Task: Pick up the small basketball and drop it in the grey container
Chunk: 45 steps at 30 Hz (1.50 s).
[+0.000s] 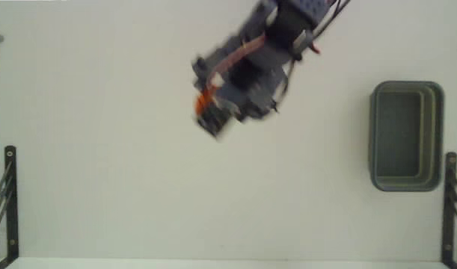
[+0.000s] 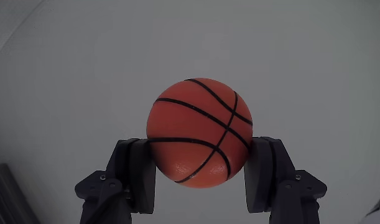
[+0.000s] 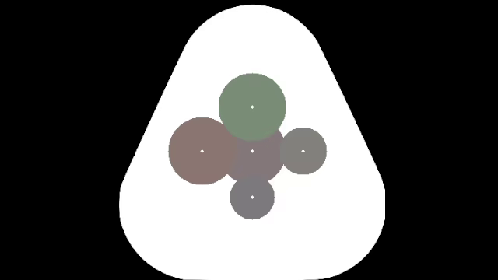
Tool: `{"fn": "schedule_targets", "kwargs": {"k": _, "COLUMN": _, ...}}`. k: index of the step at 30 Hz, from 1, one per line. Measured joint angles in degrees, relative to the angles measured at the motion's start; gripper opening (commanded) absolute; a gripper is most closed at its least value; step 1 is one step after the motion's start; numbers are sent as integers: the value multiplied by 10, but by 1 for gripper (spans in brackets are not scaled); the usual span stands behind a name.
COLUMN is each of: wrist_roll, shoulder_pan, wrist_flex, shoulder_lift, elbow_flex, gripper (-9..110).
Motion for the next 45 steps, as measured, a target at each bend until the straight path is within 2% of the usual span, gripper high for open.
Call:
{"fn": "schedule_targets", "kwargs": {"k": 35, "wrist_roll": 0, "shoulder_pan": -505, "wrist_flex": -32, "shoulder_lift": -255, "elbow_flex": -220, "gripper": 82}}
{"fn": "schedule_targets", "kwargs": {"k": 45, "wrist_roll": -1, "shoulder_pan": -606, "wrist_flex": -32, "shoulder_lift": -306, "elbow_flex": -263, "gripper": 82}}
